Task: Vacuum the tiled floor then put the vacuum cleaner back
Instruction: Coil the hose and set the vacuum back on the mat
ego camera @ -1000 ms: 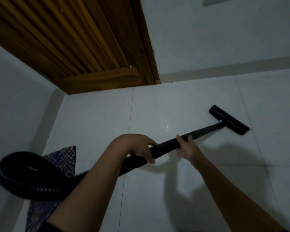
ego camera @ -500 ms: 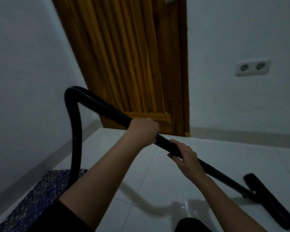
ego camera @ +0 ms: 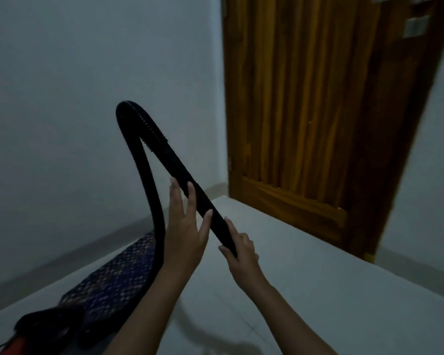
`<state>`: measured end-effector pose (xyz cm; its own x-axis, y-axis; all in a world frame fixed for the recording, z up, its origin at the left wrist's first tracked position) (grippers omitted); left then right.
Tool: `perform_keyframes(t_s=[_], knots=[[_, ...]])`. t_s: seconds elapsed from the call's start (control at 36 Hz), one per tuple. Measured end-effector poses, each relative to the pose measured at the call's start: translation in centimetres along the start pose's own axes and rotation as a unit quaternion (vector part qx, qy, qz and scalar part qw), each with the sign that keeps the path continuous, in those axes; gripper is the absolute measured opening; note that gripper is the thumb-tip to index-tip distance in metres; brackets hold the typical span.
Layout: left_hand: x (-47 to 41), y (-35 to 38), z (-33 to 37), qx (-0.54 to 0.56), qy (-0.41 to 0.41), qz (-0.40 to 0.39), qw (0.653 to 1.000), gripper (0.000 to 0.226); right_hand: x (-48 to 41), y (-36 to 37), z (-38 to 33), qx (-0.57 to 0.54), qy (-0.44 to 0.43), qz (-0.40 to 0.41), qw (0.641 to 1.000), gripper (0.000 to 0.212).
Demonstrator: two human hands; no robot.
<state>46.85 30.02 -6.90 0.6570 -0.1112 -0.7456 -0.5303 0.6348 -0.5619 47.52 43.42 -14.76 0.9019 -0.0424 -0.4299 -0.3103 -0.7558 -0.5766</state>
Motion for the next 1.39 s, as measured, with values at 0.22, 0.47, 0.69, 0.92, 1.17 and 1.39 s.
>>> perform_keyframes(t_s=[0.22,0.47,0.69,0.92,1.17,1.39], knots=[[-1.1,-3.7,-12.6,0.236,-0.198,0.067,0.949,0.083,-5.7,13.5,-5.8,-0.039,-0.058,-0.079,0.994,0.065],[-0.4,-6.5,-27.0,0.240,-0.334,0.195,0.891,0.082,-9.4,27.3,-8.6,-0.089,-0.127,-0.237,0.959,0.058],[3.0,-9.0,-34.6,0.246,-0.372,0.254,0.858,0.083,-12.0,34.7,-8.7,-0.128,-0.199,-0.288,0.928,0.058],[6.0,-9.7,-37.2,0.249,-0.415,0.258,0.836,0.082,-15.9,38.8,-6.0,-0.032,0.067,-0.183,0.980,0.052],[6.8,-8.8,-37.7,0.282,-0.418,0.210,0.837,0.086,-13.7,37.7,-7.4,-0.153,0.088,-0.261,0.949,0.053],[7.5,-8.1,-36.7,0.274,-0.428,0.180,0.842,0.087,-12.1,35.8,-9.2,-0.184,0.050,-0.265,0.945,0.083]])
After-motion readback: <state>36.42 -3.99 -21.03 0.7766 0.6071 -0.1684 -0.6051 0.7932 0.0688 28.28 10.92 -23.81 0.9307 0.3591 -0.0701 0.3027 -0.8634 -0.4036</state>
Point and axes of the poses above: each hand's wrist, its own x-axis away from the middle knuckle, its own y-axis out of the palm, z = x × y, the point moved 1 cm from there along -x, towards the middle knuckle, and after that the axes turned 2 degrees about y, right-handed, at the moved point
